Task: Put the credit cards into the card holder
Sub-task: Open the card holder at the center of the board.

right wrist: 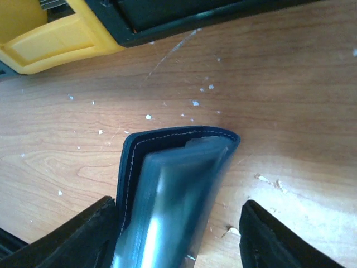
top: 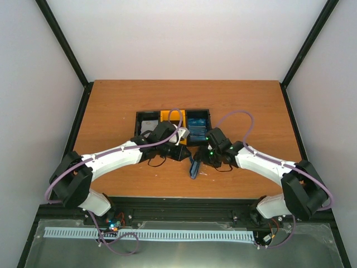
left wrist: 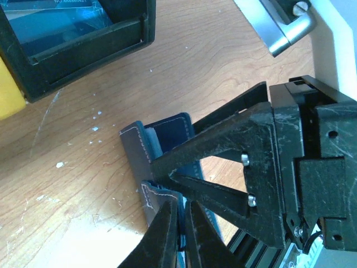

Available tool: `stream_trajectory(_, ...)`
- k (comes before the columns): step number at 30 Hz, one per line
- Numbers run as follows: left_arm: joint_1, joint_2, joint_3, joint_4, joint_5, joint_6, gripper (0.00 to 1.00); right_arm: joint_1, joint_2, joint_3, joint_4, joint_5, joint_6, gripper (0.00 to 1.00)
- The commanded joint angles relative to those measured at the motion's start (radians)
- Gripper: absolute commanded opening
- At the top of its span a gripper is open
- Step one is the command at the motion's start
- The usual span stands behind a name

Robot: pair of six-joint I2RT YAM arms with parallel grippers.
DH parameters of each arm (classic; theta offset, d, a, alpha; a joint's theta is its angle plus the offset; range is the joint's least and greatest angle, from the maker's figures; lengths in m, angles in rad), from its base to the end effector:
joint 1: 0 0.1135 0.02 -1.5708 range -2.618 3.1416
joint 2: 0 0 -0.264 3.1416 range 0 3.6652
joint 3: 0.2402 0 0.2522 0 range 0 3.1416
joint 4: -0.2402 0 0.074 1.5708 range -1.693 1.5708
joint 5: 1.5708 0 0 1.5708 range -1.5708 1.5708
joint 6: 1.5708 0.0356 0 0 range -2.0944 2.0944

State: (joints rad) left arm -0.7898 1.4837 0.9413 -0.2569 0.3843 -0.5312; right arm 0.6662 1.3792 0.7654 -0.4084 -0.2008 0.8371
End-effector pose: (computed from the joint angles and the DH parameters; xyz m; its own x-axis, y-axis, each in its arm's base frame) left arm 0.2105 -0.2313 0.2247 -0.8619 0.2024 -0.4650 0.4707 0.6605 -0.5849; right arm 0.2011 0.1671 0.1877 -0.9597 0.1713 -0.2228 0.0380 0.8645 0.5013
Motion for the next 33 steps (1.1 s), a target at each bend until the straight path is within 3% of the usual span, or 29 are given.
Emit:
stream_trajectory(1,0.014,-0.024,0.003,-0.012,-0.007,0.020,0.00,0.023,-0.002,0.002,-0.061,0.067,0.028,0.56)
stream_trajectory(6,0.018,-0.020,-0.008,-0.019,-0.038,0.011,0.01,0.025,-0.027,-0.017,-0.077,0.084,0.036,0.53)
stream_trajectory(12,0.022,-0.024,-0.019,-0.028,-0.062,0.008,0.01,0.027,-0.070,-0.036,-0.045,0.065,0.032,0.72)
stream_trajectory(14,0.023,-0.025,-0.021,-0.029,-0.062,0.008,0.01,0.027,-0.098,-0.056,-0.007,0.045,0.037,0.75)
stream_trajectory(22,0.024,-0.028,-0.022,-0.031,-0.052,0.003,0.00,0.029,-0.119,-0.089,0.012,0.032,0.064,0.75)
stream_trajectory(33,0.024,-0.053,-0.032,-0.004,0.015,0.007,0.01,0.038,0.002,-0.016,-0.004,0.000,0.066,0.74)
